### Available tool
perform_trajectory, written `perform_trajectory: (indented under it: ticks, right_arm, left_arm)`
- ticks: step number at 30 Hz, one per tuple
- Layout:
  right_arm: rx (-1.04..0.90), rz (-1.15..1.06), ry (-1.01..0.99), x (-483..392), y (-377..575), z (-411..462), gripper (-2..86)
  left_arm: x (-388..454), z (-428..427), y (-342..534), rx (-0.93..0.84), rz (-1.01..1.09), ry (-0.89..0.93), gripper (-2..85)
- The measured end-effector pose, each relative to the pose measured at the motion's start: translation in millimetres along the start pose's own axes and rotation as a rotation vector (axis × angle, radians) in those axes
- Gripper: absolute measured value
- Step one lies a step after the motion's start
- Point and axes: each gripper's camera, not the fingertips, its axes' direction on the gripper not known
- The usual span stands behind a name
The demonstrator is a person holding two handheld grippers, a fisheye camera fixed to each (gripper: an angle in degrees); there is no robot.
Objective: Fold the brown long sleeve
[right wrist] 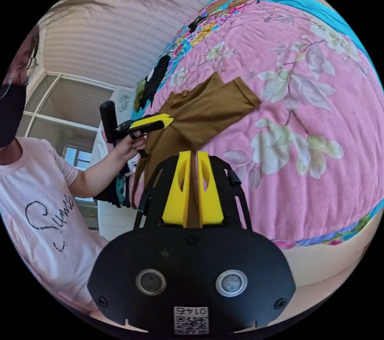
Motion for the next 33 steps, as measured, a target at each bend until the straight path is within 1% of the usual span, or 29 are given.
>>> perform_trajectory:
  ticks: [2, 4, 7, 9, 10, 12, 13, 14, 16, 18, 21, 23, 24, 26, 29, 33]
  right_arm:
    - [0.015, 0.01, 0.211, 5, -34, 10, 7.6]
    - [0.04, 0.034, 0.294, 12, -58, 23, 9.0]
    - [0.036, 0.023, 0.21, 16, -93, 47, 10.0]
    - [-0.016, -0.021, 0.327, 12, -109, 66, 8.8]
    - [-0.081, -0.036, 0.392, 13, -115, 79, 7.7]
    - [-0.097, -0.041, 0.383, 11, -115, 80, 5.4]
    - [-0.143, -0.053, 0.291, 8, -112, 76, 2.9]
    - [-0.155, -0.076, 0.155, 4, -103, 69, 2.1]
    - [-0.131, -0.085, 0.027, -5, -82, 58, 1.3]
    - [-0.164, -0.102, -0.052, -16, -57, 55, 0.8]
    - [-0.225, -0.139, -0.221, -41, -17, 57, 0.4]
    - [-0.279, -0.166, -0.386, -65, 6, 65, 0.3]
    - [-0.293, -0.174, -0.425, -71, 11, 68, 0.3]
    - [-0.373, -0.212, -0.559, -99, 27, 87, 0.2]
    - [-0.509, -0.297, -0.614, -133, 47, 120, 0.1]
    - [-0.643, -0.434, -0.499, -165, 70, 162, 0.2]
  left_arm:
    - [-10, 6, 8, -0.011, -0.036, -0.004, -1.0]
    - [-21, 14, 14, -0.028, -0.071, -0.005, -1.0]
    - [-33, 18, 19, -0.032, -0.099, -0.004, -1.0]
    - [-40, 19, 22, -0.026, -0.122, 0.006, -1.0]
    - [-43, 19, 23, -0.023, -0.129, 0.013, -1.0]
    - [-48, 12, 28, 0.0, -0.139, 0.026, -1.0]
    - [-48, 5, 31, 0.02, -0.124, 0.026, -1.0]
    - [-48, 1, 33, 0.031, -0.115, 0.026, -1.0]
    - [-46, -14, 42, 0.062, -0.105, 0.026, -1.0]
    - [-43, -35, 60, 0.103, -0.118, 0.038, -1.0]
    - [-35, -63, 86, 0.141, -0.132, 0.015, -1.0]
    - [-31, -81, 104, 0.16, -0.143, -0.005, -1.0]
    - [-29, -91, 116, 0.17, -0.155, -0.01, -1.0]
    - [-27, -106, 136, 0.183, -0.18, -0.015, -1.0]
    - [-25, -127, 169, 0.19, -0.235, -0.021, -1.0]
    - [-35, -139, 214, 0.152, -0.338, -0.035, -1.0]
